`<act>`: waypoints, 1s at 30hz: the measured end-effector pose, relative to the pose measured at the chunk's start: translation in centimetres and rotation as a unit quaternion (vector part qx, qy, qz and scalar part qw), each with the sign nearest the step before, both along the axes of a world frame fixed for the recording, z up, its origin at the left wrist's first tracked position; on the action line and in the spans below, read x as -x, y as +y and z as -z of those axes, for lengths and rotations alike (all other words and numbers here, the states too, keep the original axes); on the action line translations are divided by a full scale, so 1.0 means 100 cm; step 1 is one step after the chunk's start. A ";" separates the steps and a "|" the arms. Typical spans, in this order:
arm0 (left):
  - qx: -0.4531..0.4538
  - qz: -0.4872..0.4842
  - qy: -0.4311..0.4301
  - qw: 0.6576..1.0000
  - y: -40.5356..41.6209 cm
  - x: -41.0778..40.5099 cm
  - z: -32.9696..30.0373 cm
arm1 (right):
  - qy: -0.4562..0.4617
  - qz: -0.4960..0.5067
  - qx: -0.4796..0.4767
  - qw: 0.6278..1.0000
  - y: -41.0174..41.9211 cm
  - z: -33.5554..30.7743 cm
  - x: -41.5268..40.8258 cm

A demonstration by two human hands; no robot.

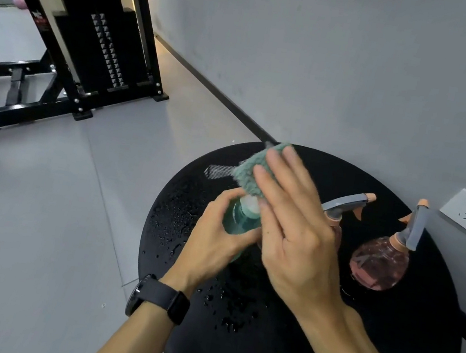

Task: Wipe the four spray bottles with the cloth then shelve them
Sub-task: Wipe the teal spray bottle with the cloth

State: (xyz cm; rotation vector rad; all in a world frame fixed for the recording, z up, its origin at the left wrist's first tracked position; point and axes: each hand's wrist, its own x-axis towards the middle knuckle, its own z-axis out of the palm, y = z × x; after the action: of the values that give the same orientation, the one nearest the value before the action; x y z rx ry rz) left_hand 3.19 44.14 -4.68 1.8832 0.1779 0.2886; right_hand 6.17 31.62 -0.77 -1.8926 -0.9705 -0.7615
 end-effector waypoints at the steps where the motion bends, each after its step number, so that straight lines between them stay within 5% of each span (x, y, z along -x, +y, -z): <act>1: -0.007 0.005 -0.007 1.000 -0.001 0.000 -0.002 | 0.001 -0.017 0.015 1.000 0.002 0.002 0.002; 14: -0.037 -0.049 -0.020 0.998 -0.004 0.001 -0.003 | 0.036 -0.030 0.059 0.997 -0.002 0.011 -0.003; 25: -0.042 -0.052 0.005 0.998 -0.004 0.002 0.005 | 0.120 0.055 -0.003 0.991 -0.029 0.010 -0.028; 30: -0.048 -0.064 0.006 0.997 -0.004 -0.001 0.008 | 0.068 0.089 -0.055 0.992 -0.023 0.003 -0.019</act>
State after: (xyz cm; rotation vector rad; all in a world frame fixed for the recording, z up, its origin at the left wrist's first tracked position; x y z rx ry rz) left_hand 3.32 43.71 -5.44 1.9730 0.2981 0.3802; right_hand 8.03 29.30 -1.05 -1.9240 -0.6675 -0.7623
